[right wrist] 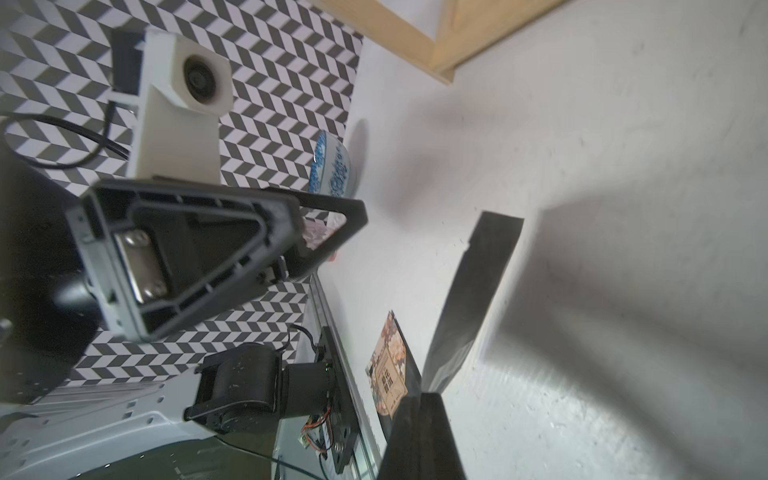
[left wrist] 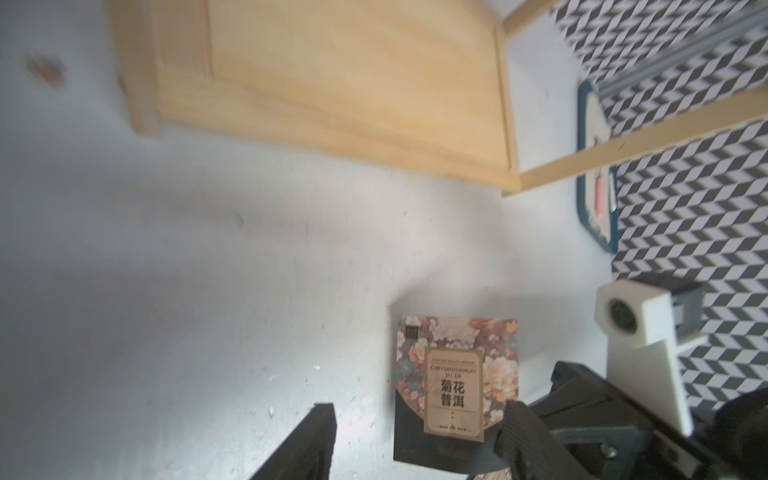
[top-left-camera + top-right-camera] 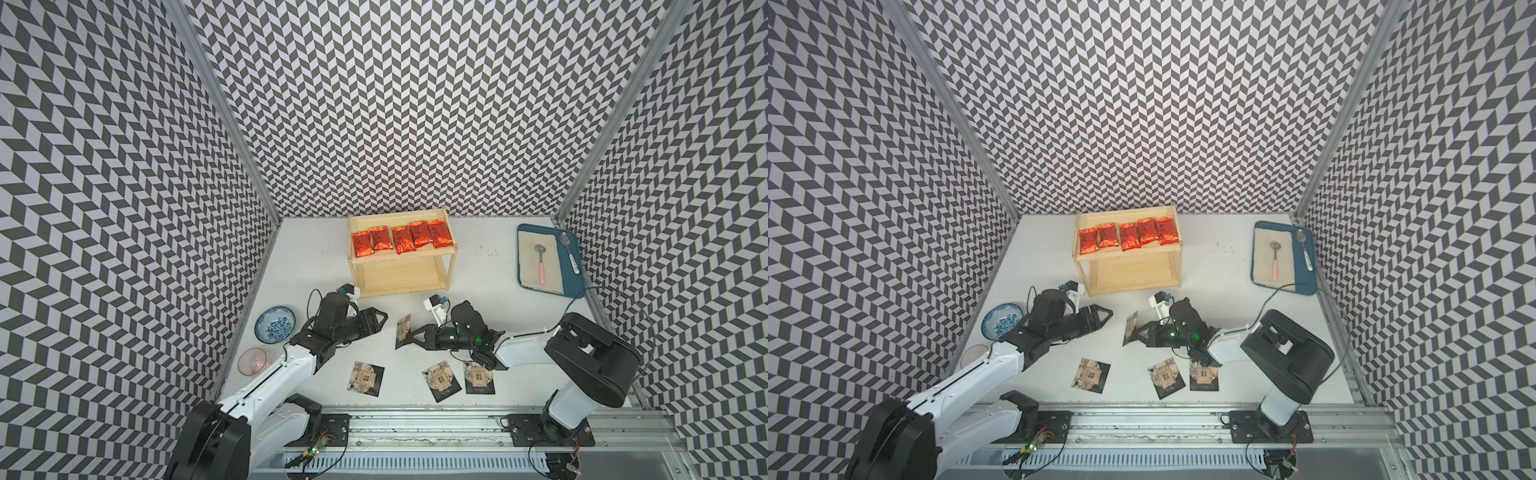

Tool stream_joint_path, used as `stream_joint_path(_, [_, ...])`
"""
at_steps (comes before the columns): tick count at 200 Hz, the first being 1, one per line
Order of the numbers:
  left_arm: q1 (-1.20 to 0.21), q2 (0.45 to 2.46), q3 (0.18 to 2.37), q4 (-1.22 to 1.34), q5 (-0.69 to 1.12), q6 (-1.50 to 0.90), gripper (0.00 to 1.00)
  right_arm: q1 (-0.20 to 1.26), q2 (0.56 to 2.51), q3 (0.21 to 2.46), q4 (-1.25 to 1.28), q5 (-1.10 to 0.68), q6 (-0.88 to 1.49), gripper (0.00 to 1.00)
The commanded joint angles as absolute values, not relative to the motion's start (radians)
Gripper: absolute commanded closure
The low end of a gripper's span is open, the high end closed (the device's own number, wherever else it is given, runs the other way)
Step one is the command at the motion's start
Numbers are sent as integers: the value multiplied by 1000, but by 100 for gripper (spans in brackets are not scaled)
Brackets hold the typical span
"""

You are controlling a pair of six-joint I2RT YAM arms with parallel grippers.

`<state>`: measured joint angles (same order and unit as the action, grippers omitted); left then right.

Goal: Place the tea bags on the shelf by color
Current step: Pick up the tea bag from the center of the board, then place the tea bag on the shelf.

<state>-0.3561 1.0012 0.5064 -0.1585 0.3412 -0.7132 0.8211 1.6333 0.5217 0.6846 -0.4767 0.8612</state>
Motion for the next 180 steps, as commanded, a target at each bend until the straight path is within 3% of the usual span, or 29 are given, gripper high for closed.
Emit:
stream_joint_path(1, [-283, 943, 573, -339, 319, -662, 31, 816, 1603, 539, 735, -404, 728, 100])
stream_joint_path(75, [-114, 957, 714, -439, 370, -557, 31, 804, 1773, 771, 790, -365, 579, 100])
stream_joint_path(180, [-49, 984, 729, -450, 397, -501, 31, 773, 2018, 942, 922, -341, 584, 100])
